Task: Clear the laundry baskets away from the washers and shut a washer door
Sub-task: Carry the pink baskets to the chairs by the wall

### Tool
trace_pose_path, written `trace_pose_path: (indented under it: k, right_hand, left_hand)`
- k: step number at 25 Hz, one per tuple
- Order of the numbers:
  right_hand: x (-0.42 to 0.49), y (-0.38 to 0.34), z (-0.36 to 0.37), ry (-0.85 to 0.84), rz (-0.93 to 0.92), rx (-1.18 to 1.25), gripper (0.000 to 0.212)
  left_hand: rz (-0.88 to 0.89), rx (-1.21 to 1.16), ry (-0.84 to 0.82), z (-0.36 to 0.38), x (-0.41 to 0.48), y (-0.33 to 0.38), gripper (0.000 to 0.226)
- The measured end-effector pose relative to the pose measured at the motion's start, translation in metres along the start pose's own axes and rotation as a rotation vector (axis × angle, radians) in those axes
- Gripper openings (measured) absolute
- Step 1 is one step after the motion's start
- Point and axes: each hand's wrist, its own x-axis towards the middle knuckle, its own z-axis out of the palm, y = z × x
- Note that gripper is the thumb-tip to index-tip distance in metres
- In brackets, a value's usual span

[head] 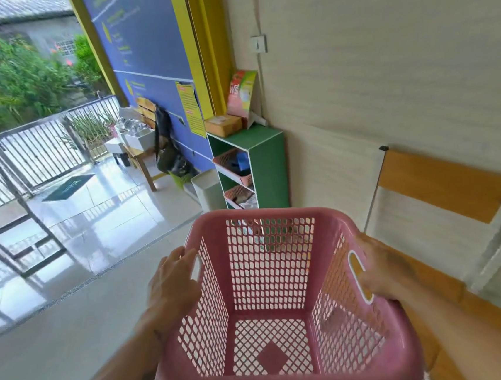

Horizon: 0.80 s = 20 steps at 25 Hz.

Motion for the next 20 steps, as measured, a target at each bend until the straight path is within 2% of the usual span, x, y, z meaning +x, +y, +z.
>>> trace_pose_path:
  k: [4,10,16,20]
  right_hand:
    - [0.079,-0.027,0.027,-0.040,0.078,-0.039,0.091]
    - [0.167,-0.064,0.067,-0.004,0.275,0.006,0.107]
    - [0.221,-0.063,0.104,0.030,0.557,0.058,0.087]
    - [0.268,-0.038,0.140,0.001,0.678,0.105,0.089]
  left_hand:
    - [0.015,-0.031,-0.042,0.037,0.094,-0.040,0.068]
    - [0.158,-0.128,-0.136,0.093,0.240,-0.069,0.065]
    - [0.325,-0.136,-0.254,0.161,0.360,-0.054,0.071]
    - [0.323,-0.101,-0.362,0.221,0.415,-0.033,0.065]
